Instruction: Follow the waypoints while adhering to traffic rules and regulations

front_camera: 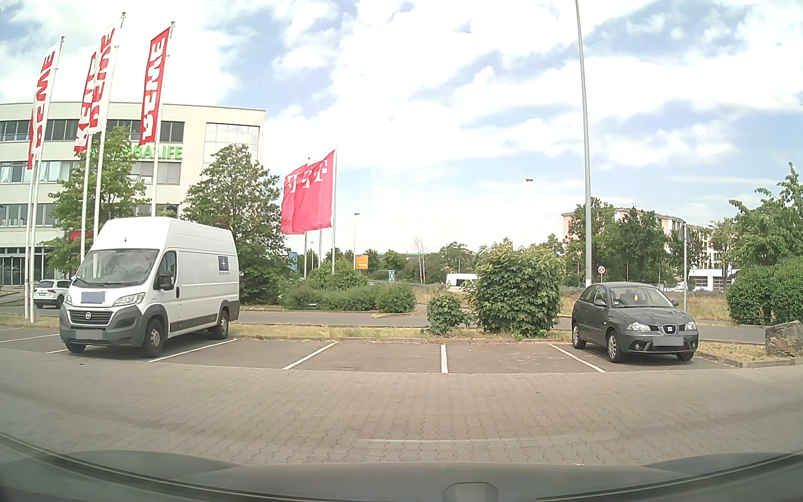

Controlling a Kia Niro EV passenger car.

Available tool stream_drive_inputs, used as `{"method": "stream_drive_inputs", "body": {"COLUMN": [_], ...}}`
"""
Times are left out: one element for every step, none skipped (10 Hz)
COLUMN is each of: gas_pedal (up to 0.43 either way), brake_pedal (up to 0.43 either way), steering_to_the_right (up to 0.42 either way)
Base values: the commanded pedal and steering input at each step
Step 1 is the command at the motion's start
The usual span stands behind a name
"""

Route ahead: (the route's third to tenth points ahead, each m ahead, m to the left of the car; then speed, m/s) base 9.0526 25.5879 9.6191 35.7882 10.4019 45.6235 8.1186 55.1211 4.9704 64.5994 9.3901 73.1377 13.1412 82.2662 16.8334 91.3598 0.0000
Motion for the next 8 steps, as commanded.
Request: {"method": "stream_drive_inputs", "body": {"gas_pedal": [0.0, 0.0, 0.0, 0.0, 0.0, 0.0, 0.0, 0.0], "brake_pedal": [0.384, 0.384, 0.384, 0.384, 0.384, 0.384, 0.384, 0.384], "steering_to_the_right": [-0.002, -0.002, -0.001, -0.002, -0.002, -0.002, -0.002, -0.001]}}
